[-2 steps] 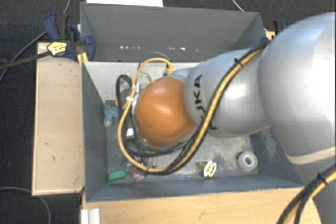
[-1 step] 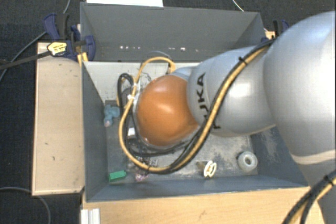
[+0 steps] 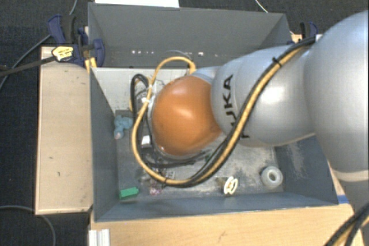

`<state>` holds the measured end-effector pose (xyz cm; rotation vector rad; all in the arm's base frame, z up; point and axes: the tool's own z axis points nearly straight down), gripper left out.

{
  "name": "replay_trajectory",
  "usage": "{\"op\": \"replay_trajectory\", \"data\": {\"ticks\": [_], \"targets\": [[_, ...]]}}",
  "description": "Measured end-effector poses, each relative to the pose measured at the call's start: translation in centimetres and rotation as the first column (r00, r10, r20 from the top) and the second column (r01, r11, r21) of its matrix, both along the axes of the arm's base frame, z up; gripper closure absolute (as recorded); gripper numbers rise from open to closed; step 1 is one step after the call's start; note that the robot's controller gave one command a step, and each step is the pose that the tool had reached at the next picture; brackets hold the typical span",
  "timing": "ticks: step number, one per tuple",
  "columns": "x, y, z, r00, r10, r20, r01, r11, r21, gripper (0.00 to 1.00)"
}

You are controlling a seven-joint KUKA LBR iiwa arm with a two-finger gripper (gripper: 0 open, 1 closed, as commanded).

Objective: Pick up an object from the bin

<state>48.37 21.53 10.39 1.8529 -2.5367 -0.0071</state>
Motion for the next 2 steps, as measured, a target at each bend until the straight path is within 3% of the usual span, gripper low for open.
{"op": "replay_trajectory", "data": {"ticks": [2], "targets": [[0.2,0.1,3.8,1.000,-0.001,0.006,0.001,1.000,0.003,1.00]]}}
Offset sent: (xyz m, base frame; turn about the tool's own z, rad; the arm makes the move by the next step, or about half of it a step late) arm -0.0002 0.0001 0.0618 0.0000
